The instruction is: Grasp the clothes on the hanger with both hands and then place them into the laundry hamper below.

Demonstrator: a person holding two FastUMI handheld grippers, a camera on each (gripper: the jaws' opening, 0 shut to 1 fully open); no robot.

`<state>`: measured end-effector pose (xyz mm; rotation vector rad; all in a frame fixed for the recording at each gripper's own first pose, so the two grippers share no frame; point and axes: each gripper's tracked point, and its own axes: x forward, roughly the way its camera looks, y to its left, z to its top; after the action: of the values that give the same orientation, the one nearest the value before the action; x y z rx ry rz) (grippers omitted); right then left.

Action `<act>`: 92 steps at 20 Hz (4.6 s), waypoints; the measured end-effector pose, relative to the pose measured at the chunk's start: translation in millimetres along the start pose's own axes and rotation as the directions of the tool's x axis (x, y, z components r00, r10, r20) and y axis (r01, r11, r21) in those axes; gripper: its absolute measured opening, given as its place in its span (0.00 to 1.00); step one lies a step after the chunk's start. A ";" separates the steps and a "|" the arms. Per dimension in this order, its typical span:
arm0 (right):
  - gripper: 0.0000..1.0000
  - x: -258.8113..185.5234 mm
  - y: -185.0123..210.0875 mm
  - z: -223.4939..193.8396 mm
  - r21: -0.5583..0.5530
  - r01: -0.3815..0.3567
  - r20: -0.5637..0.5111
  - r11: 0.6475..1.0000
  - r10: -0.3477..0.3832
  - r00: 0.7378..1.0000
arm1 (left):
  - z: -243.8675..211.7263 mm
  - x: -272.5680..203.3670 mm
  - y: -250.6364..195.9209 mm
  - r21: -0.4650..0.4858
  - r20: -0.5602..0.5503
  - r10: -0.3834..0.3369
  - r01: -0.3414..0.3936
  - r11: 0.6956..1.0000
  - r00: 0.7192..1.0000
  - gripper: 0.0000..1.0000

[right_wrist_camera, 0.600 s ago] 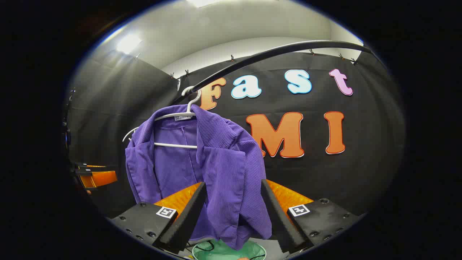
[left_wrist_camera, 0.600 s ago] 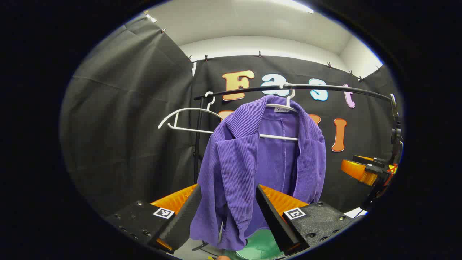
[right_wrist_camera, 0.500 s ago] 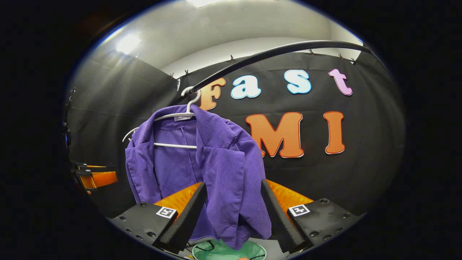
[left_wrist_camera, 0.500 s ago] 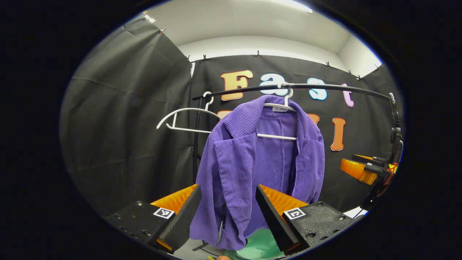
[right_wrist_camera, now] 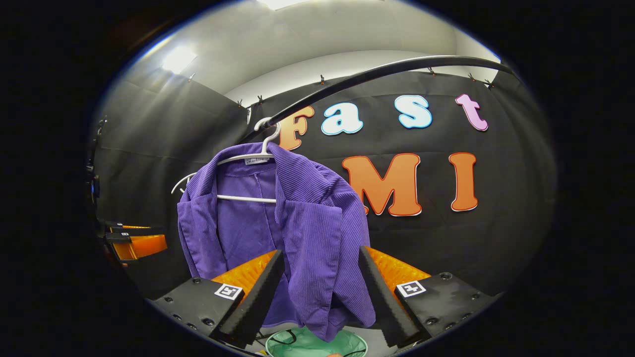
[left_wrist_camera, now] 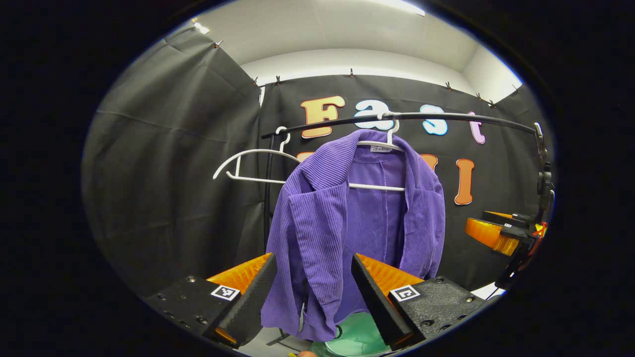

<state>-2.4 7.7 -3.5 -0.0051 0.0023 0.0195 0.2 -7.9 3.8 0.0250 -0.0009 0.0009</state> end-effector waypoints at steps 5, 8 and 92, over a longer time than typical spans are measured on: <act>0.97 1.1 -0.2 -3.0 0.001 0.001 -0.008 1.000 -0.001 1.000 | -2.6 1.3 -3.6 -0.008 -0.003 -0.011 0.011 1.000 1.000 0.92; 0.97 3.5 -0.2 -5.5 0.001 0.001 -0.013 1.000 -0.001 1.000 | -3.9 1.7 -1.5 0.003 -0.003 -0.005 0.005 1.000 1.000 0.92; 0.89 123.8 -1.4 -6.8 0.495 -0.494 -0.022 0.715 0.578 0.815 | 130.6 38.1 103.9 0.104 0.170 0.116 -0.135 0.985 0.979 0.01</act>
<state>121.4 8.7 -10.6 0.4894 0.1893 0.6152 38.1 92.7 137.0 0.1409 -0.1669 0.1260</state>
